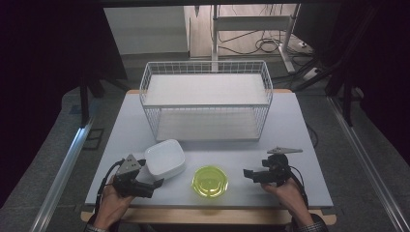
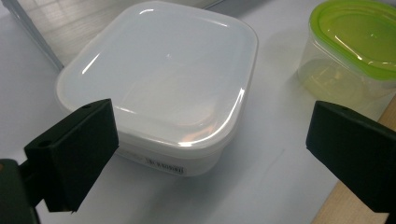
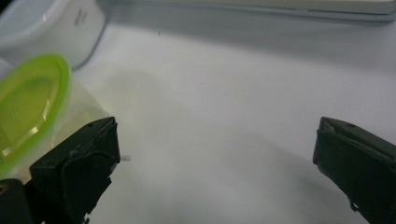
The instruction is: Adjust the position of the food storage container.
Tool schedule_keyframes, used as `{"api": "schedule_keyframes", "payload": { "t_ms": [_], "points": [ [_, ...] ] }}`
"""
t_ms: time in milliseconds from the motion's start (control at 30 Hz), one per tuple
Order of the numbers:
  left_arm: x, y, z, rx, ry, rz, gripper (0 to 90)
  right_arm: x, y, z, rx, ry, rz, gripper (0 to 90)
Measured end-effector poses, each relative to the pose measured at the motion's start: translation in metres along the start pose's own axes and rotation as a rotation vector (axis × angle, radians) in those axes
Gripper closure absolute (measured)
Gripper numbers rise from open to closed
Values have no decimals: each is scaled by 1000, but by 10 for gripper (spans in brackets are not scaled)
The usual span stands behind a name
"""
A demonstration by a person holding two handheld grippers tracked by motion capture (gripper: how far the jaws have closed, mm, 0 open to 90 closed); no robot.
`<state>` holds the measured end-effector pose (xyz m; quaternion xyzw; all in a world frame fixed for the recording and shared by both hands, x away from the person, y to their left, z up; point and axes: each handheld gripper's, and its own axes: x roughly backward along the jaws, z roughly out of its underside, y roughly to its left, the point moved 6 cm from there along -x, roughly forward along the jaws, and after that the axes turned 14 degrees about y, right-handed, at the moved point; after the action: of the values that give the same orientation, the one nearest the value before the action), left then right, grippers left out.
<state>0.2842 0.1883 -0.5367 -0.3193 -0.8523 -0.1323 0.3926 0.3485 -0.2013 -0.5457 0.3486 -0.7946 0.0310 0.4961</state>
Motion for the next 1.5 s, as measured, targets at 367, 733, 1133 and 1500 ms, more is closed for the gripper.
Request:
{"api": "schedule_keyframes", "payload": {
  "t_ms": [367, 733, 1133, 1500],
  "points": [
    [1, 0, 10, 16, 42, -45, 66, -6, 13, 1, 92, 60, 81, 92],
    [0, -2, 11, 46, 72, -26, 69, -4, 23, -1, 162, 86, 85, 298],
    [3, -2, 10, 57, 44, -9, 68, 0, 60, -17, 299, 53, 74, 519],
    [2, -3, 9, 49, 44, -17, 75, 1, 91, -30, 401, 23, 32, 866]
  ]
}}
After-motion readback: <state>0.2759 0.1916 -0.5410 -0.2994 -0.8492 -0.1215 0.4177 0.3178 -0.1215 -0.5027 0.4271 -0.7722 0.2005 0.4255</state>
